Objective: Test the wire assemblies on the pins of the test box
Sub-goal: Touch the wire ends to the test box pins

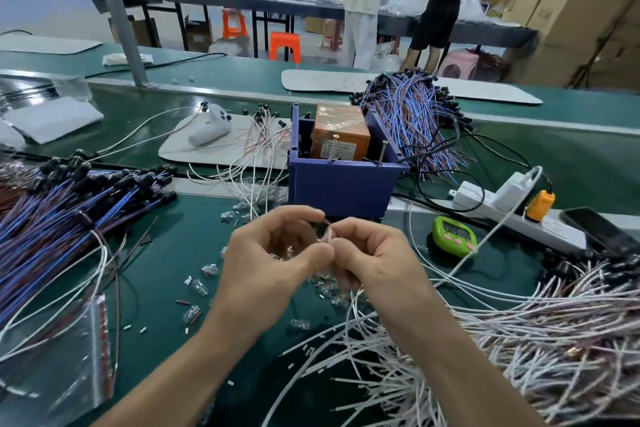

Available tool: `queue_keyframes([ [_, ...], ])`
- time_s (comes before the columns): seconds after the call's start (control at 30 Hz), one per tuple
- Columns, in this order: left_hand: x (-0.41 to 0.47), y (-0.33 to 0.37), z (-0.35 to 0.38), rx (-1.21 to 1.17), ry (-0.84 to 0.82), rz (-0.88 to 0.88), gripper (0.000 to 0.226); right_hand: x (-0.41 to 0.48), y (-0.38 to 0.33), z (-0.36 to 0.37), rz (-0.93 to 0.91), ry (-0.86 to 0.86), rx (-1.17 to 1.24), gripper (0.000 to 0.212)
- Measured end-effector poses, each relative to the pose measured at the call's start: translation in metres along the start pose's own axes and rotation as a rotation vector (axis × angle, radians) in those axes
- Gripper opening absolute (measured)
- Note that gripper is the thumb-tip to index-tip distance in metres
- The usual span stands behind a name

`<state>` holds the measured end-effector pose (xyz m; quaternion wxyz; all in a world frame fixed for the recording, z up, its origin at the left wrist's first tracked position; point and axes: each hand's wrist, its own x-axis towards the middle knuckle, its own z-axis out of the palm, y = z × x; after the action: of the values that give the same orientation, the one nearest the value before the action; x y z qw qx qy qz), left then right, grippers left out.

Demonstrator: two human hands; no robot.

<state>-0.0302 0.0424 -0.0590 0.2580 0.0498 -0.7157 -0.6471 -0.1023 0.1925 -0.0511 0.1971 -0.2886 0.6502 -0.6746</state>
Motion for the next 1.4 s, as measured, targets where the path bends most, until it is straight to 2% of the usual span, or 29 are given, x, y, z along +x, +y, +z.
queue_keyframes([
  [0.07,-0.003,0.0,0.004,0.016,-0.045,0.011,0.041,0.001,0.0,0.0,0.003,0.069,0.091,0.012],
  [0.17,-0.004,0.001,0.009,-0.059,-0.033,-0.063,0.042,0.003,0.0,-0.002,-0.007,0.119,0.169,0.015],
  [0.33,-0.001,0.004,0.006,0.001,0.045,-0.096,0.014,0.005,-0.004,-0.003,-0.075,0.165,0.152,0.024],
  [0.43,0.003,0.005,-0.004,-0.034,0.101,-0.135,0.026,0.007,-0.018,-0.017,-0.102,0.214,0.007,0.031],
  [0.57,0.013,0.01,-0.021,-0.09,0.224,-0.165,0.029,0.015,-0.045,-0.048,-0.168,0.274,-0.328,0.025],
  [0.63,0.016,0.011,-0.029,-0.053,0.259,-0.183,0.03,0.019,-0.056,-0.062,-0.175,0.284,-0.437,0.03],
  [0.73,0.017,0.016,-0.034,0.062,0.235,-0.163,0.029,0.022,-0.069,-0.077,-0.121,0.301,-0.524,0.031],
  [0.83,0.018,0.026,-0.038,0.095,0.186,-0.113,0.026,0.024,-0.083,-0.086,-0.087,0.268,-0.506,0.032],
  [0.9,0.022,0.031,-0.04,0.086,0.212,-0.101,0.021,0.023,-0.092,-0.091,-0.071,0.218,-0.478,0.037],
  [1.0,0.03,0.035,-0.037,0.043,0.274,-0.142,0.011,0.023,-0.099,-0.099,-0.047,0.169,-0.563,0.037],
  [1.1,0.039,0.037,-0.028,0.12,0.251,-0.136,0.01,0.028,-0.097,-0.105,-0.04,0.198,-0.71,0.028],
  [1.2,0.051,0.037,-0.019,0.283,0.269,-0.057,0.02,0.037,-0.089,-0.109,-0.04,0.239,-0.762,0.019],
  [1.4,0.076,0.041,-0.006,0.513,0.242,0.115,0.017,0.054,-0.087,-0.107,-0.084,0.151,-0.654,0.01],
])
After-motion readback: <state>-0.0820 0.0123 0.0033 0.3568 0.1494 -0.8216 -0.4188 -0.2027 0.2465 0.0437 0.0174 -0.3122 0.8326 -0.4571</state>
